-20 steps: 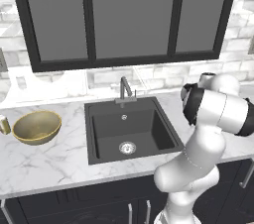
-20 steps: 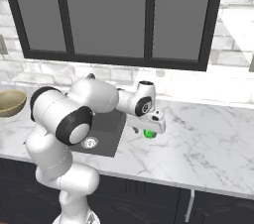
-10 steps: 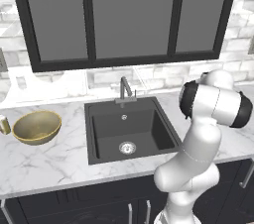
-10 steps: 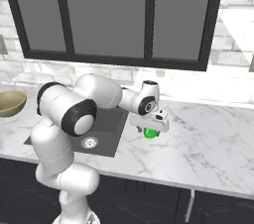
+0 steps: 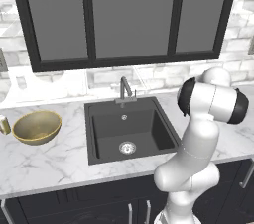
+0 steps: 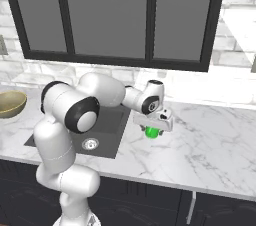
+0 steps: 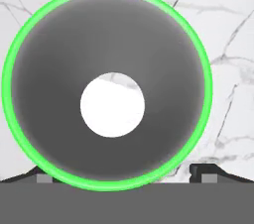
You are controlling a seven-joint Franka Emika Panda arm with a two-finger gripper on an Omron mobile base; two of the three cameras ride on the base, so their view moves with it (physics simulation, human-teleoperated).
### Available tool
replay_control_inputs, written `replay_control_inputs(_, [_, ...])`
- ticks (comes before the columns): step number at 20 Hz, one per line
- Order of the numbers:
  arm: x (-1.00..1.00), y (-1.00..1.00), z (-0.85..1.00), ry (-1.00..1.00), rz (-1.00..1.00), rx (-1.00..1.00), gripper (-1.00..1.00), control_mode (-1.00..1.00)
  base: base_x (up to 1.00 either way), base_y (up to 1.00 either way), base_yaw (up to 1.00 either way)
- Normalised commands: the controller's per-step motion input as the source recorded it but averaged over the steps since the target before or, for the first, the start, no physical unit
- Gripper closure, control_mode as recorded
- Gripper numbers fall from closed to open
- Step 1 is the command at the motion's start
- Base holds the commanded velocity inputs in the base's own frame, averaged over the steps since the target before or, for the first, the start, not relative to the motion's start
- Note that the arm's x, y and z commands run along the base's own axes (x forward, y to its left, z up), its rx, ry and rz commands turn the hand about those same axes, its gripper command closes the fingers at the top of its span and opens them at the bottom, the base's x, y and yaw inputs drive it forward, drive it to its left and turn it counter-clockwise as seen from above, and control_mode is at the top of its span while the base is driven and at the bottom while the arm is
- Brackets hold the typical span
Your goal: Pick the mug and place it in the sink. Pick the bowl and place it in the open cabinet and then close the cabinet.
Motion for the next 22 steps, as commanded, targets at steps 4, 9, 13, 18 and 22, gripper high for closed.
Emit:
replay_control_inputs(4, [0.00, 0.00, -0.14, 0.00, 0.00, 0.04, 1.00, -1.00, 0.00, 0.00, 0.00])
replay_control_inputs(9, [0.00, 0.00, -0.12, 0.00, 0.00, 0.06, 1.00, -1.00, 0.00, 0.00, 0.00])
replay_control_inputs(13, [0.00, 0.00, -0.20, 0.00, 0.00, 0.07, 1.00, -1.00, 0.00, 0.00, 0.00])
replay_control_inputs(18, [0.00, 0.00, -0.07, 0.00, 0.00, 0.09, 1.00, -1.00, 0.00, 0.00, 0.00])
replay_control_inputs(22, [-0.10, 0.00, 0.32, 0.08, 0.00, 0.11, 1.00, -1.00, 0.00, 0.00, 0.00])
